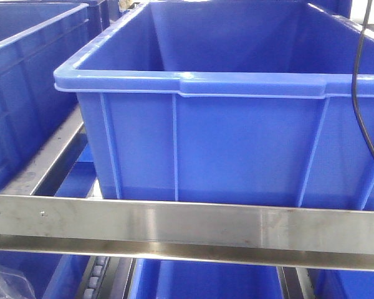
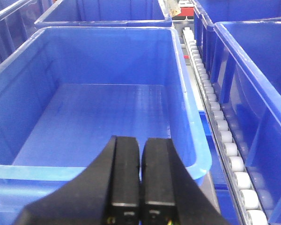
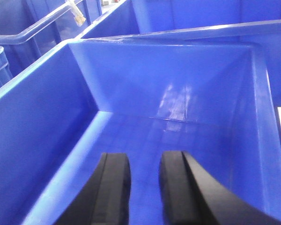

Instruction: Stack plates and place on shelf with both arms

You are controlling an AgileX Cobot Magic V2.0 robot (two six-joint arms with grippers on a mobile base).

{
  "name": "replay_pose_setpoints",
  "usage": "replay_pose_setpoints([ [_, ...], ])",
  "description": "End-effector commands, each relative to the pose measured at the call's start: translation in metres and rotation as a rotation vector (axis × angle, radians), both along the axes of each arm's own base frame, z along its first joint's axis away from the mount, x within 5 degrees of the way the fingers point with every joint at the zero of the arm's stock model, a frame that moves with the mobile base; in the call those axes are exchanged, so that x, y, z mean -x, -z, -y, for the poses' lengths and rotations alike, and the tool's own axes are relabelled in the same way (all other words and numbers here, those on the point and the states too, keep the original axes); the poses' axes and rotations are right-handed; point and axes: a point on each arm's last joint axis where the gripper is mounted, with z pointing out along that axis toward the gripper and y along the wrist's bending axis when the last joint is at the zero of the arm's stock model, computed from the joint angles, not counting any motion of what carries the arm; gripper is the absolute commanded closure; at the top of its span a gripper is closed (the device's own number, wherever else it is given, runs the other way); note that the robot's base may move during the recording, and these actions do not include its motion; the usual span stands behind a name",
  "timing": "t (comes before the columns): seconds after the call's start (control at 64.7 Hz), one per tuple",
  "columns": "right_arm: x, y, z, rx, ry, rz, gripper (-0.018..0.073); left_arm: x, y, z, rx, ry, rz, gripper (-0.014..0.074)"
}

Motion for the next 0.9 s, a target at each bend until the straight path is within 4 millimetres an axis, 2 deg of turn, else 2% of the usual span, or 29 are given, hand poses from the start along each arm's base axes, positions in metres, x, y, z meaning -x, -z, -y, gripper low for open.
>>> replay_pose_setpoints([
  [0.0,0.01,-0.035,0.007,-0.017,0.021,0.162,0.0261,-0.001,-0.018,-0.001,0.018,-0.014,0.108,0.0514],
  [0.046,0.016,-0.038,0.013,-0.002,0.034,0.164,0.0301,-0.001,-0.018,-0.001,0.018,-0.014,0.108,0.0514],
  [0.17,0.036,-0.039,0.039,0.063,0.112,0.172,0.0519,-0.001,-0.018,-0.001,0.018,-0.014,0.108,0.0514],
  [0.278,0.064,-0.034,0.063,0.097,0.19,0.183,0.0505,-0.001,-0.018,-0.001,0.018,-0.014,0.108,0.0514],
  [0.402,0.103,-0.027,0.078,0.121,0.252,0.211,0.0505,-0.001,-0.018,-0.001,0.018,-0.014,0.108,0.0514],
  [0.696,0.184,-0.014,0.076,0.113,0.248,0.244,0.0505,-0.001,-0.018,-0.001,0.018,-0.014,0.108,0.0514],
  [0.881,0.223,-0.007,0.073,0.114,0.229,0.231,0.0505,-0.001,-0.018,-0.001,0.018,-0.014,0.108,0.0514],
])
